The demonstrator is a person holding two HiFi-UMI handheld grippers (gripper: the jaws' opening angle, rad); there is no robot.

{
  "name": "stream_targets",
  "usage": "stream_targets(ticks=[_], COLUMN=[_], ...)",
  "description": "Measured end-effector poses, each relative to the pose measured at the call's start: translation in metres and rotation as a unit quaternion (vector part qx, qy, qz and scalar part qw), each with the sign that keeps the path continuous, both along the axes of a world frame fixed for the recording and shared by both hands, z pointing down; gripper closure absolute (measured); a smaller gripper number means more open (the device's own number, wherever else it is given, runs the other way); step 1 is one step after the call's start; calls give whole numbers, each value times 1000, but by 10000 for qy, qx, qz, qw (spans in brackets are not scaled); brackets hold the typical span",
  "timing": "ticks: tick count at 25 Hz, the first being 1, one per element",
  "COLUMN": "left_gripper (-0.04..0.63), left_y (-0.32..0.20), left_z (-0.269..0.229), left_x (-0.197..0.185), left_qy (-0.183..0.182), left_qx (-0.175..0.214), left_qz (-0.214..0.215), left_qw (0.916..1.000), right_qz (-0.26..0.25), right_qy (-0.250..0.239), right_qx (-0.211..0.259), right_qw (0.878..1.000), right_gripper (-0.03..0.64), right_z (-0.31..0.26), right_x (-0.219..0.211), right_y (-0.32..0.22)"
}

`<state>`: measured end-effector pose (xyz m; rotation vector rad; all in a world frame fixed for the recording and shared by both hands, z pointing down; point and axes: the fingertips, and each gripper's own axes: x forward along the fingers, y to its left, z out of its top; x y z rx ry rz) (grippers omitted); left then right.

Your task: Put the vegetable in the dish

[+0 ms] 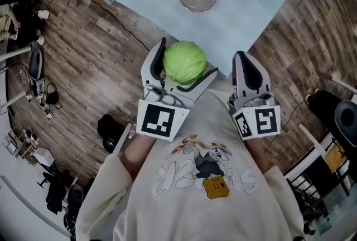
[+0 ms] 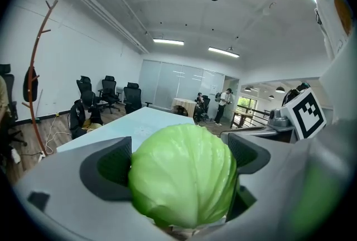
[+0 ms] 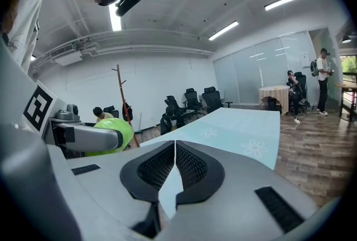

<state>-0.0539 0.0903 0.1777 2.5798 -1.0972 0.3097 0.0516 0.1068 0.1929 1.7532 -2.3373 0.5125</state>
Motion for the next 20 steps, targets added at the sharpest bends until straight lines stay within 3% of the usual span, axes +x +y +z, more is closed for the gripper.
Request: stream_targets(ticks=[20], left_gripper=[52], left_y=[-50], left_z=[5], left_x=[27], left_qy=[-189], left_qx=[-33], left_qz=[-135], left_qw=[9997], right_qz=[-237], right_qy=[-79], right_qx=[33], right_qw=[9997], right_gripper=[594], right_z=[4], right_x=[20], right_y=[-56])
